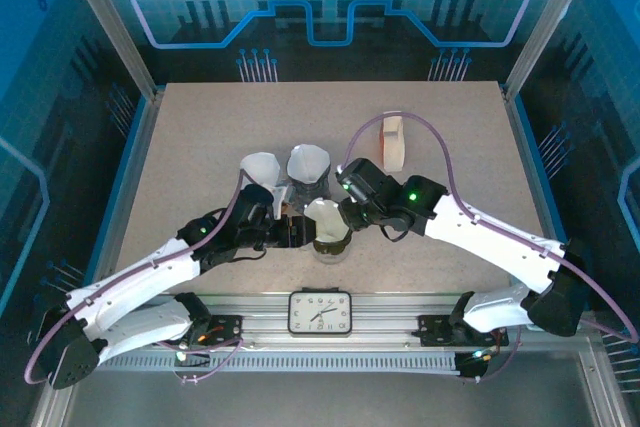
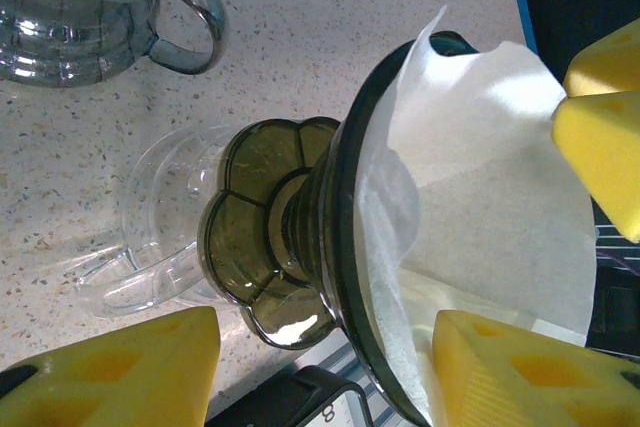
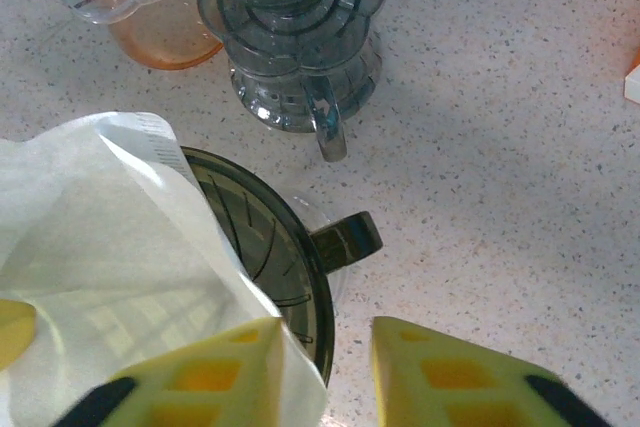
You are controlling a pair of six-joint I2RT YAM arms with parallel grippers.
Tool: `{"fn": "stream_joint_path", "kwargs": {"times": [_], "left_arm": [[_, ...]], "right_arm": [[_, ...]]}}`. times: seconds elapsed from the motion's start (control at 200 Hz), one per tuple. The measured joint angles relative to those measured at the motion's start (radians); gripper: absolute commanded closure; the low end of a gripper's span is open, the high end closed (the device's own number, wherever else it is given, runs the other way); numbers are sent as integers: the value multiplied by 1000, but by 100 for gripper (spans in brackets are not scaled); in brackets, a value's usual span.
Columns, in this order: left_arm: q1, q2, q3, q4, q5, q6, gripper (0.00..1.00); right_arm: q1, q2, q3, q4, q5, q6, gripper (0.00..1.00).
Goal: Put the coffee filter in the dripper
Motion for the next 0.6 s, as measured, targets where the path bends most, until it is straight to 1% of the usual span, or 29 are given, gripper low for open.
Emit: {"fn": "stream_joint_path", "kwargs": {"times": [0.085,0.2,0.395,0.475,0.55,0.57,0.6], "left_arm": [[0,3,0,0,0,0,40],[1,4,0,0,0,0,40],[3,10,0,0,0,0,40],[5,9,0,0,0,0,40],[5,9,0,0,0,0,40],[5,9,0,0,0,0,40],[5,9,0,0,0,0,40]], "right_arm": [[1,0,-3,10,-8,2,84],[5,0,-10,19,-15,-5,91],[9,1,-13,19,-16,-3,94],[9,1,-14,19,-15,-3,93],[9,1,-14,19,-16,-4,89],[9,1,-14,19,-16,-2,86],[9,1,-14,19,-15,1,78]]}}
